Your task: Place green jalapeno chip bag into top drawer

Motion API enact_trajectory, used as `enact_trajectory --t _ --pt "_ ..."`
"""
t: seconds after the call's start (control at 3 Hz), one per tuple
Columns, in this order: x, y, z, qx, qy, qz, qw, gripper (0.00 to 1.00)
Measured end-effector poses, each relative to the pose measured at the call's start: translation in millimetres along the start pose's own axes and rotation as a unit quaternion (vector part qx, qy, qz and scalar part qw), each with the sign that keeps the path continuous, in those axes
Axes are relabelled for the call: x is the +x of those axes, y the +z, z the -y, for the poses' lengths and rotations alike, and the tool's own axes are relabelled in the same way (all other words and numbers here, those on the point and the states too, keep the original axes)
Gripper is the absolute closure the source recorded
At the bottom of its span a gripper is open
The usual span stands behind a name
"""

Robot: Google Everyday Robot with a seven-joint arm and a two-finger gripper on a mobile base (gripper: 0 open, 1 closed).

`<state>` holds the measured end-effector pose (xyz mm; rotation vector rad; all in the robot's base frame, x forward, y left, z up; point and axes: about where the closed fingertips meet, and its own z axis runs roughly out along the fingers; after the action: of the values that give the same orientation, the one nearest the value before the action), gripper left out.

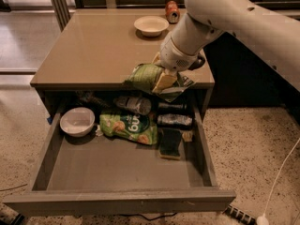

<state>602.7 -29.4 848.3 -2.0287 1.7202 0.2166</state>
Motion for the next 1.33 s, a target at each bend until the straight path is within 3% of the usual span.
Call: enact_trajectory --t 0.67,1.33 --pt "2 0 -10 0.007 0.0 0.01 0.9999 1.0" --pt "4 14 -56 0.025 0.007 0.027 0.9993 1.0"
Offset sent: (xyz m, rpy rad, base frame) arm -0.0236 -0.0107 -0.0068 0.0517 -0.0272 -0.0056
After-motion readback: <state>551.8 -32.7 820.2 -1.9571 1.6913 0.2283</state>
